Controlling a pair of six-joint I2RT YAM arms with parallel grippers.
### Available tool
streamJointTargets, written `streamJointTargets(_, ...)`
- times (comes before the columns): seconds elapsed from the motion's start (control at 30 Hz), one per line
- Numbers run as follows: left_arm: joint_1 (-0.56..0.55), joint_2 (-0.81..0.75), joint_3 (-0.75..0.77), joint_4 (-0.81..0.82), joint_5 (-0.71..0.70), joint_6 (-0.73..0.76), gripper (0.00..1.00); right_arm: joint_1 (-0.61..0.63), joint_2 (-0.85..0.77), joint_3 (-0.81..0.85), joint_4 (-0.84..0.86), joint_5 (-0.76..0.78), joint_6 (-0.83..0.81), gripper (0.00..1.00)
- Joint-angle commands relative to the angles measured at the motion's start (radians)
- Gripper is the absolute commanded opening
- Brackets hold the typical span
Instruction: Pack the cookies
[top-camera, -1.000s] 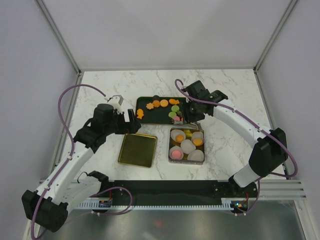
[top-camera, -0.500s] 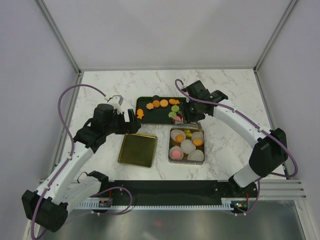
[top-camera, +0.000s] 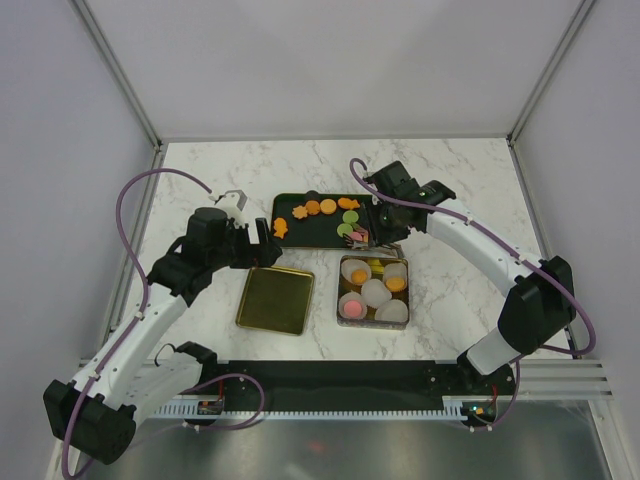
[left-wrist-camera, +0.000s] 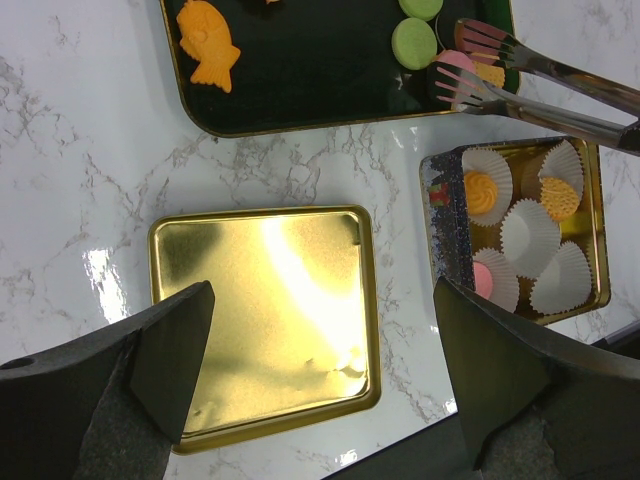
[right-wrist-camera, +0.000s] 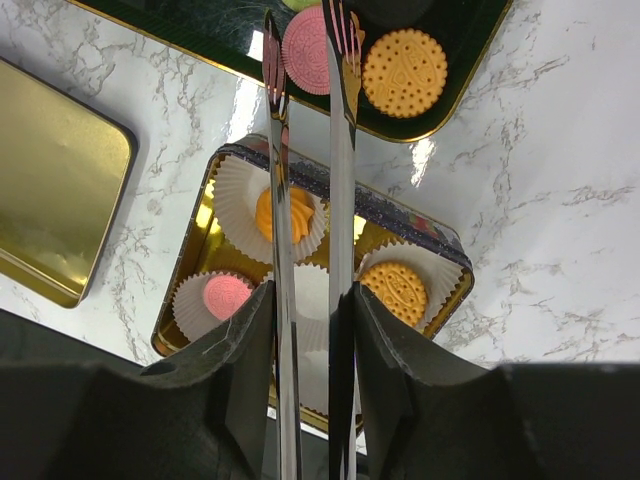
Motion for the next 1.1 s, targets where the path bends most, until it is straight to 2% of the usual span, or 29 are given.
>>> streamJointTargets(0.0,0.006,-0.009,0.007,0.008,0.004,0.017,1.00,0.006,-0.019,0.025,0.026,0.013,-0.001,0.39)
streamJointTargets(0.7,0.006,-0.006,0.007,0.008,0.003,0.015,1.00,0.001,-0.054,0.142,-0.013,-0.004,0.004,0.37)
streamJointTargets(1.07,0.007,-0.011,0.007,0.005,-0.005,0.017,1.00,-0.025,-0.252,0.073,-0.135,-0.095,0.024,0.38)
